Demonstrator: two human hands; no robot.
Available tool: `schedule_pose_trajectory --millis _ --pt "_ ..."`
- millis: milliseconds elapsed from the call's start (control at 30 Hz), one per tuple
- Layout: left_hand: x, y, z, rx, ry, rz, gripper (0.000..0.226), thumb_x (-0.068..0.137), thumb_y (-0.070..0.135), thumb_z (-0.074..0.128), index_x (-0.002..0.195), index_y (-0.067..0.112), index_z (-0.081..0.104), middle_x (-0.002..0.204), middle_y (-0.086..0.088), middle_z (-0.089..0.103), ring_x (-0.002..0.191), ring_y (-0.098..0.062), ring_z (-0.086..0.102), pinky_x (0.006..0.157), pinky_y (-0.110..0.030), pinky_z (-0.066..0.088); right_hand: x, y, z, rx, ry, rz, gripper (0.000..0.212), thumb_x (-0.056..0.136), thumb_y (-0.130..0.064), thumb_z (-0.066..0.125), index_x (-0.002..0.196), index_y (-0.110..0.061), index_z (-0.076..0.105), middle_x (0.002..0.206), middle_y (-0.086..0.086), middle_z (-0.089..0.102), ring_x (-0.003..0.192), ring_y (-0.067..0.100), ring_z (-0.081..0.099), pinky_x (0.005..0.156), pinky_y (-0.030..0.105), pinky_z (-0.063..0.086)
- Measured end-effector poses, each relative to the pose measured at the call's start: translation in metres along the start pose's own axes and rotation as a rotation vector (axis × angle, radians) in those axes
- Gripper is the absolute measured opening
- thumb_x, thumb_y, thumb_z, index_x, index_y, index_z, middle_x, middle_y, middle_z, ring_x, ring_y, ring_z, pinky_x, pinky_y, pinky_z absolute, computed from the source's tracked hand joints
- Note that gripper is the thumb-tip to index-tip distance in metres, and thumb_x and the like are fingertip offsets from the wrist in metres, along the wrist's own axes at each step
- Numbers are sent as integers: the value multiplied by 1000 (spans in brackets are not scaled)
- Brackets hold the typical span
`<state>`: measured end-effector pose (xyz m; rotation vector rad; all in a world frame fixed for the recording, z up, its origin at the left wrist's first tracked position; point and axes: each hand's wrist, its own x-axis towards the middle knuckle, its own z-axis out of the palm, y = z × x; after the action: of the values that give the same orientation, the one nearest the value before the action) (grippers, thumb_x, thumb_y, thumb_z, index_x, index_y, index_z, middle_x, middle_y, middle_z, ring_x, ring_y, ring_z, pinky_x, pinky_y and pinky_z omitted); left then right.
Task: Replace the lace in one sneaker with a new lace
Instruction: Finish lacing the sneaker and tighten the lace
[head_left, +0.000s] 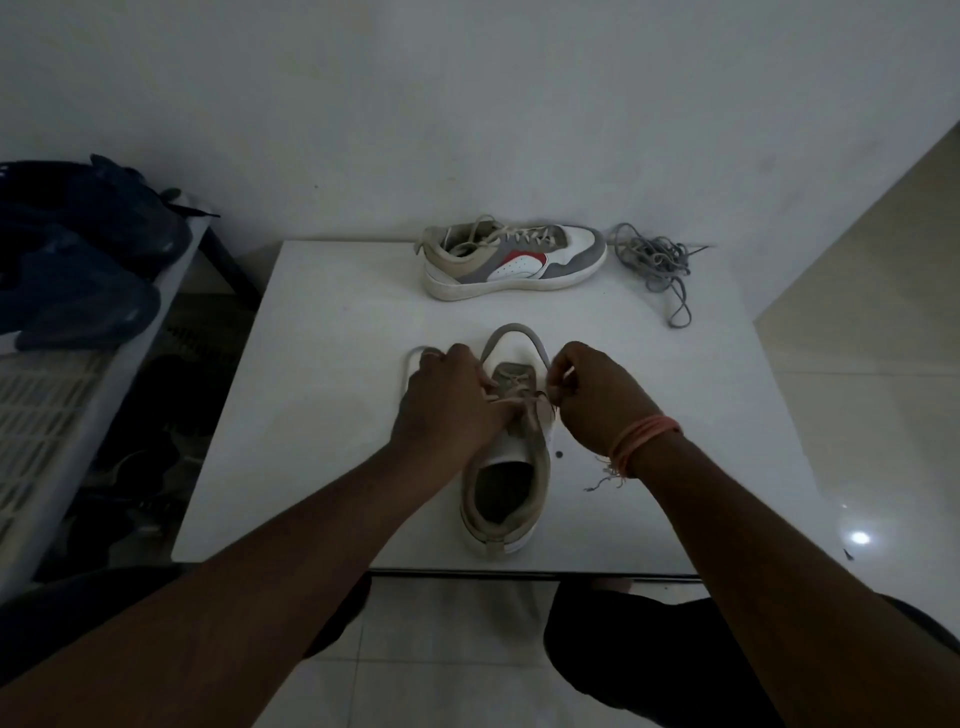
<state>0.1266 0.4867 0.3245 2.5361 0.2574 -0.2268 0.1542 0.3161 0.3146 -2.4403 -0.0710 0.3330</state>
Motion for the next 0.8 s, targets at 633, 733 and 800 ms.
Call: schedule_pose_trajectory --millis 633,733,800 --pt "-2 -1 -17 -117 -339 -65 38 80 48 79 71 18 57 67 -4 65 69 -27 72 71 -39 63 -2 17 -21 -459 112 309 16 89 -22 56 100 -16 65 104 11 70 97 33 66 86 40 49" --pt "-2 -2 -18 -175 -352 -83 36 78 43 83 72 16 60 68 -6 69 65 -27 73 66 -40 64 -11 24 -32 -641 89 339 21 91 -24 53 108 -17 62 108 9 65 105 32 59 94 45 43" --pt "-1 -3 -17 -171 -354 -75 34 80 42 81 73 16 61 70 -6 69 66 -27 73 68 -41 64 -12 16 -27 -502 30 120 23 93 -34 60 112 -22 62 111 5 62 106 28 57 95 45 45"
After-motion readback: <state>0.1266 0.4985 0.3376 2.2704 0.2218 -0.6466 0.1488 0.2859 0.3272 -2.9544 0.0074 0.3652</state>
